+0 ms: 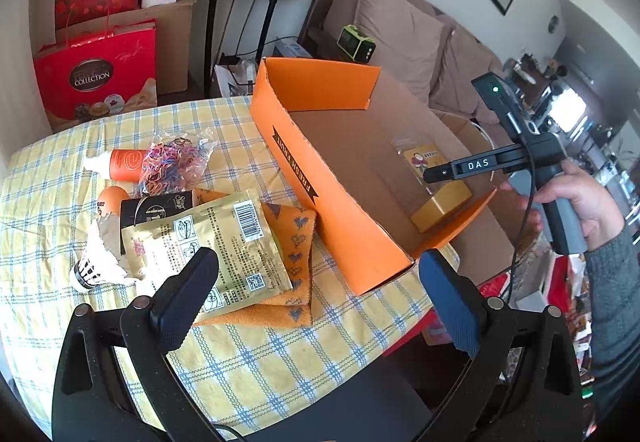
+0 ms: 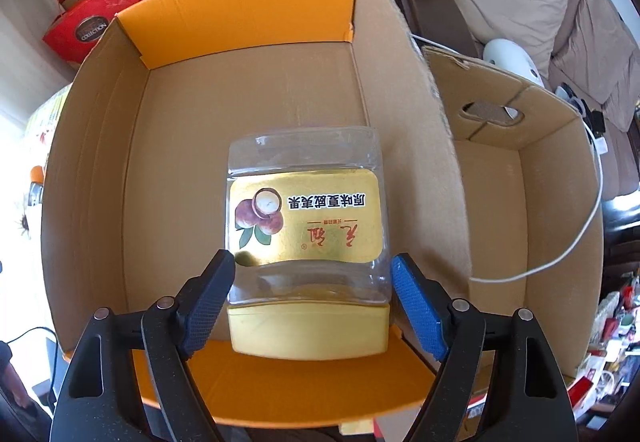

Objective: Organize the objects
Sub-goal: 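Lower the plastic box into the cardboard box and open the left tool, then move the left tool back toward the gold snack pouch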

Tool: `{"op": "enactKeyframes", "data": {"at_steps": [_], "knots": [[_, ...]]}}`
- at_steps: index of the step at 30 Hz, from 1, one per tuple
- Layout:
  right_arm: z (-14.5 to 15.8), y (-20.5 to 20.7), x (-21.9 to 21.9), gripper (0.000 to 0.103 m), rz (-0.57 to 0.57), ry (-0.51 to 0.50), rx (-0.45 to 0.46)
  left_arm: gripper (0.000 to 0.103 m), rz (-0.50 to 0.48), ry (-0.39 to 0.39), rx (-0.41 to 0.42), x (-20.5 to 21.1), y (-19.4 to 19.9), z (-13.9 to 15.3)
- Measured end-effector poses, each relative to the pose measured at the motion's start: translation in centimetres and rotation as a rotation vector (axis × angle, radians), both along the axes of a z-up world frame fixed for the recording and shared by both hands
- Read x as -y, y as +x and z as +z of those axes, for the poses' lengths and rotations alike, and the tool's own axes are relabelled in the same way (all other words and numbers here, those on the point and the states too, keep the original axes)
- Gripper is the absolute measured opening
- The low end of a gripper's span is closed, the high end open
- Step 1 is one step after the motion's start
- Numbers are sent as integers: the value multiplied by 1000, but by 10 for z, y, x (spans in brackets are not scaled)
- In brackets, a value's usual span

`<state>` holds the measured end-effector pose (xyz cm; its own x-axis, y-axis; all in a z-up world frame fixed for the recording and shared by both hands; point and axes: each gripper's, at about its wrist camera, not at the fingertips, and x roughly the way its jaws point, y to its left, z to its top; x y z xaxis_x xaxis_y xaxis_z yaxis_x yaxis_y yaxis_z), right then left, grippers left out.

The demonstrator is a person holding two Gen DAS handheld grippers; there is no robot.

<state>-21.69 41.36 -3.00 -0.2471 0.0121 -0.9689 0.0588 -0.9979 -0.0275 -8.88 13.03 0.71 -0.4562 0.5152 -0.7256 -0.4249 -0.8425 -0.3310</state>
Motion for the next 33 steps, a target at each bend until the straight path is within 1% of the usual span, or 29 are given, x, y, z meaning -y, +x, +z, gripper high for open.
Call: {"op": "enactKeyframes", "data": {"at_steps": [2,3,4,5,7,8,9,11,14,15,20,23,24,33], "knots": [[5,4,-2,81,-4,21,-15,101,2,2,-2,1,1,1],[13,8,-2,81,-10,33,-44,101,2,3,-3,2,1,2],[13,8,-2,81,-10,33,-44,101,4,2,-5,3,2,2],[18,11,-3,81,-10,19,-62,101,7,2,-9,5,2,3],[32,17,-1,81,-2,-41,-108,100,24,-5,-21,10,2,5],[47,24,4,81,13,-91,-158,100,36,-13,-32,12,3,7],[47,24,4,81,13,-91,-158,100,52,-24,-46,16,3,9],[58,30,11,83,26,-119,-198,101,87,-43,-74,23,3,13],[72,39,35,83,57,-186,-263,101,139,-50,-90,38,0,19],[72,39,35,83,57,-186,-263,101,153,-46,-87,44,-1,20],[83,45,70,84,120,-243,-312,101,219,-50,-85,70,-6,25],[85,54,106,84,194,-285,-319,101,257,-60,-83,87,-7,25],[85,54,106,84,194,-285,-319,101,263,-65,-79,92,-8,23],[70,63,176,84,330,-273,-339,101,342,-132,-36,136,-7,-3]]}}
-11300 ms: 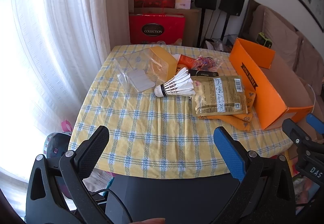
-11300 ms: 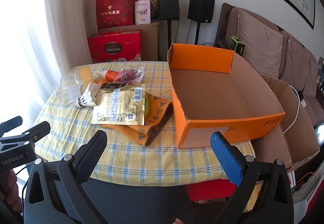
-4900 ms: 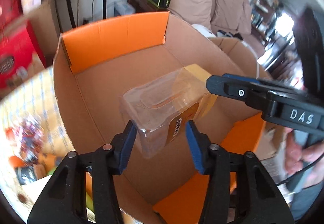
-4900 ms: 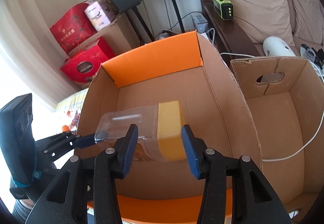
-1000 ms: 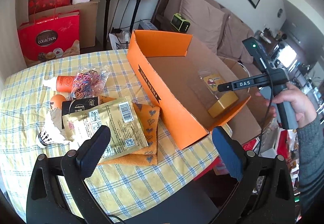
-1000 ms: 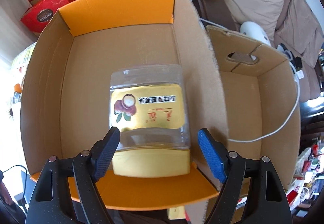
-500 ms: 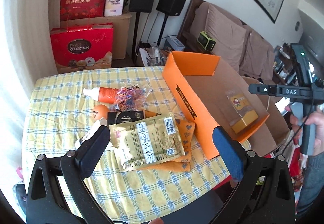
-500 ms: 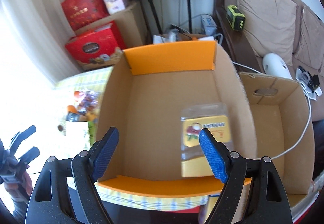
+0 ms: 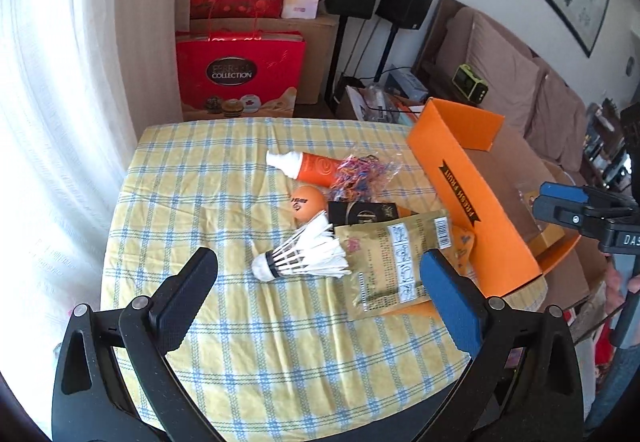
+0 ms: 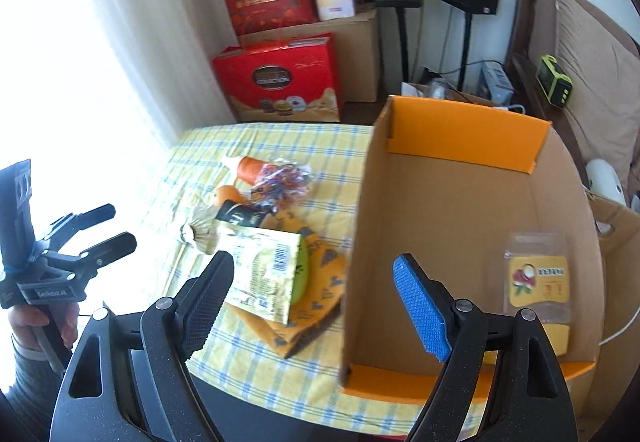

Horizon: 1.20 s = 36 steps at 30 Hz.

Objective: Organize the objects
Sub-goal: 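Move the left tool back toward the gold snack pouch, then grasp the gold snack pouch with the left tool and lift it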

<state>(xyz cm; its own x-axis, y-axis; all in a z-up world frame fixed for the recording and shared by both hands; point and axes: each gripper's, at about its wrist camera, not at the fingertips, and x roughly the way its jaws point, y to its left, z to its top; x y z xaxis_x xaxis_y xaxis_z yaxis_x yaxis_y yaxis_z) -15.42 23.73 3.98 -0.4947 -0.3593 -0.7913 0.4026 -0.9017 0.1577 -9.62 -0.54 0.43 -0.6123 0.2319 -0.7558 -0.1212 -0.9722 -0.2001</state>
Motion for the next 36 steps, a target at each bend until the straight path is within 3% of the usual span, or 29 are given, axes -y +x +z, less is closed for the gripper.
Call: {"op": "enactKeyframes", "data": {"at_steps": [6,12,16,17,19,36], "knots": [[-13,2,28,84,54,-27,10,101,9,-16,18,19,5,-26],[-30,2,48,79,74,-34,35,98,-33,78,68,15,9,-48],[-47,-1,55,60,61,-38,71,87,-65,99,86,3,6,-58],[-50,-2,54,54,51,-37,76,80,-82,104,90,-2,5,-61],[-59,-6,53,51,22,-28,89,75,-103,113,99,-8,2,-64],[-89,-5,59,50,-76,69,80,75,-151,170,125,-36,-24,-84]]}}
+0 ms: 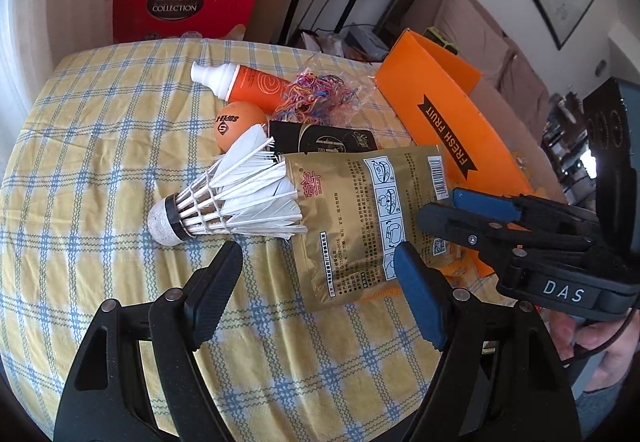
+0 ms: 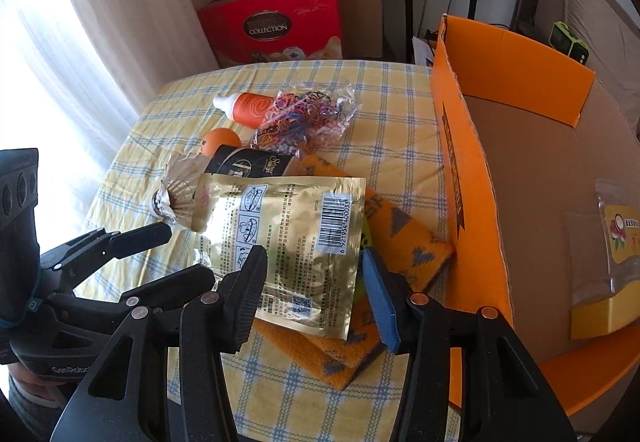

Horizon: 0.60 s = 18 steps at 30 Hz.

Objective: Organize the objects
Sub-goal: 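Grasp the gold snack pouch with the left tool and lift it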

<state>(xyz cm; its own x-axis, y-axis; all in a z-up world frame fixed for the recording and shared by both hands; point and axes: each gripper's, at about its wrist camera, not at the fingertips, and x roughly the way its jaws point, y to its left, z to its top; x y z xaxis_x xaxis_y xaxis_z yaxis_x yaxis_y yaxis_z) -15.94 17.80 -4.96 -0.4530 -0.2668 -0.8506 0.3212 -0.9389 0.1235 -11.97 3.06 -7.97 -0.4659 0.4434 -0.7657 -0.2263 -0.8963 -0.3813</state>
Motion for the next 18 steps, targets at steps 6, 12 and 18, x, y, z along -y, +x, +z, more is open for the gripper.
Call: {"op": "enactKeyframes", "data": {"at_steps": [6,12,18], "knots": [[-5,-1,6,54,-2,48,-7,71,11,45,41,3,-11,-12],[-7,-3,2,49,15,-27,18,55,-17,132,73,6,-18,-18],[-2,1,-7,33,8,-143,28,42,-27,180,93,7,-18,-13]]}}
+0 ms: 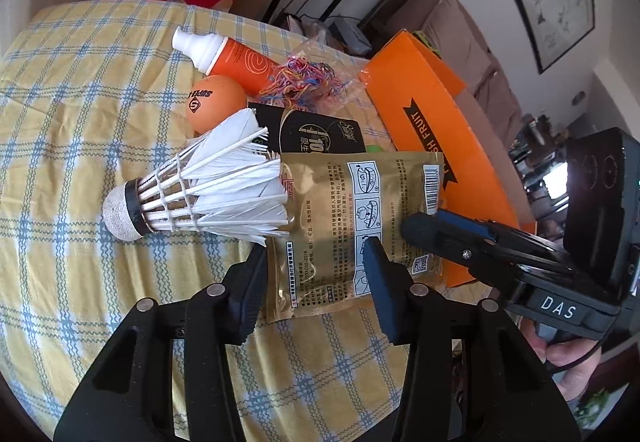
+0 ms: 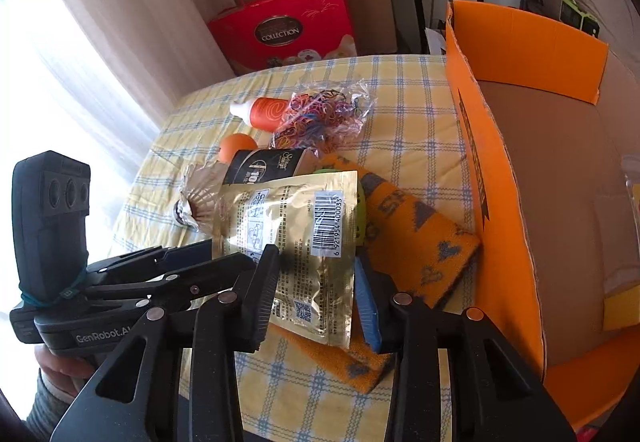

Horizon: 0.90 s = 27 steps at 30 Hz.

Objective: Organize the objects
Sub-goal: 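Grasp the gold snack pouch with the left tool and lift it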

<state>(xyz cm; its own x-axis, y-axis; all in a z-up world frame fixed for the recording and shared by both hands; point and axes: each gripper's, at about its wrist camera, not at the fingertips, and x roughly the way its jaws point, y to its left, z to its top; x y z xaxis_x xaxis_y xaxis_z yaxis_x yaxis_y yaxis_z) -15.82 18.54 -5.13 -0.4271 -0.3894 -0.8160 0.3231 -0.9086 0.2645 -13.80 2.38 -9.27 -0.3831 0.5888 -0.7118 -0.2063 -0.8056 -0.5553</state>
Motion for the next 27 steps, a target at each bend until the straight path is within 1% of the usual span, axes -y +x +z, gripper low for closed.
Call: {"op": "enactKeyframes", "data": {"at_steps": [1,4,10,12,19,23,27], "knots": [[2,1,-2,32,-6,-12,-2,42,0,1,1,0,1,1],[10,6,-6,31,-15,-41,-10,42,-5,23,-2,0,5,6],[31,15,-17,25,-13,-113,-38,42,-18,107,-14,2,12,22],[38,18,-22,24,-13,-139,-43,42,-24,132,-25,2,13,31],[66,26,-41,24,-37,-181,-99,42,-46,181,-74,-9,12,64],[85,27,-60,24,-68,-203,-145,42,-66,194,-111,-23,4,87],[102,31,-79,24,-110,-200,-192,42,-99,171,-146,-45,-1,105]]}}
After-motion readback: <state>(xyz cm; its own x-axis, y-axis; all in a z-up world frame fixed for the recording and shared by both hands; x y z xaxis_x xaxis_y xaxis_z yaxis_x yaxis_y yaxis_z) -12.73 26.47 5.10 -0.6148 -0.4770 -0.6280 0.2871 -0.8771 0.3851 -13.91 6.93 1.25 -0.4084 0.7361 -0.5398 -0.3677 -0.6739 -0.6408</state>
